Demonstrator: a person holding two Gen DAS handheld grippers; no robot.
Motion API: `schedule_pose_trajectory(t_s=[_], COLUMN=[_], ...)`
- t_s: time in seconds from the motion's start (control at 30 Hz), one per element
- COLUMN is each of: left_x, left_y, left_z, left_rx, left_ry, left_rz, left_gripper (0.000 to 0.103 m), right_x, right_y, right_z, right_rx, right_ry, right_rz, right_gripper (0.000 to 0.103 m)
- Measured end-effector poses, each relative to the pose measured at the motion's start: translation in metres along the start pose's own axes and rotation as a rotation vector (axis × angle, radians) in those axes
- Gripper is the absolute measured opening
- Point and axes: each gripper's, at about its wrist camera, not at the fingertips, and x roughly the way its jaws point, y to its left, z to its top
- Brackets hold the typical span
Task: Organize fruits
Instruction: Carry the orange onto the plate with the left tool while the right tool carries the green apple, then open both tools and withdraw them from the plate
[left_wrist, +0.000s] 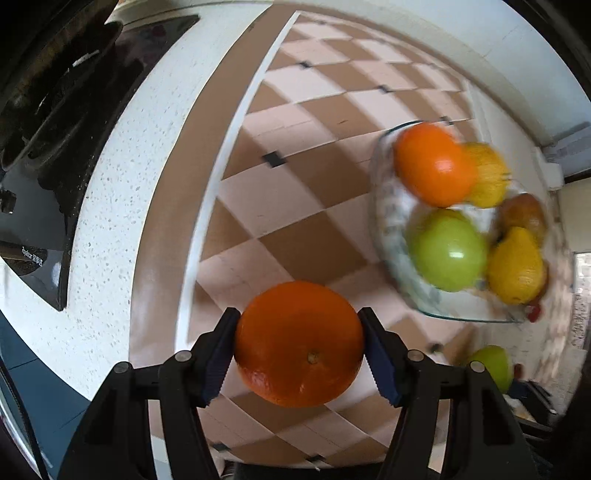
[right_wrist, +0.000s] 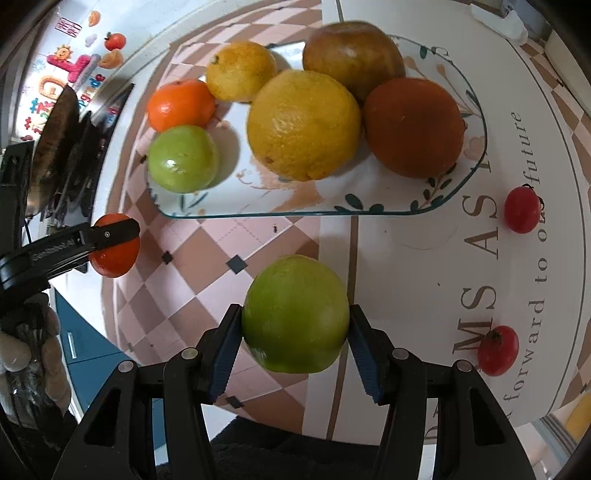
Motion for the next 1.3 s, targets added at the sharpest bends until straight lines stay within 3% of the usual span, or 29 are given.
schedule_pose_trajectory(t_s=[0.27,0.43,0.57,0.73,1.03,1.07,1.13,1.3], left_x=[-0.059,-0.037,-0.01,0.0,0.011,0.011,0.008,0.002], left_y=[-0.079,-0.121,-0.132,-0.14,-0.133,-0.132,-0.132,-0.139], left_z=[0.016,0.045,0.058,0.062,0.073,0.073,0.074,0.077], left_rx=[0.1,0.151,0.161,0.187,0.105,0.099,0.091,0.085], left_ry=[-0.05,-0.023,0.022,0.045,0.096,0.097,0.085,0.051], left_rz=[-0.187,-0.169,-0.13,-0.084,-0.078,-0.081,-0.105,-0.109], left_gripper=[0.062,0.063,0.063,0.063,0.065,0.067,0.083,0.086], right_x=[-0.068,-0.098,-0.1,-0.09,-0.05,-0.048,-0.048,-0.051], right_y=[-0.015,-0.046,-0.074,-0.089,-0.105,-0.107,-0.109,-0.112], right_z=[0.012,0.046,0.076,0.107,0.133,0.135,0.136,0.141], right_rx=[0.061,0.108,0.152,0.152,0.173,0.174,0.17,0.159], right_ry=[-0.141,-0.222,-0.238,-0.222,-0.109,-0.1,-0.1,-0.082], right_rz=[0.089,0.049,0.034,0.004,0.027,0.03,0.051,0.036], right_gripper=[0.059,0.059,0.059,0.059,0.06,0.063,0.071,0.082])
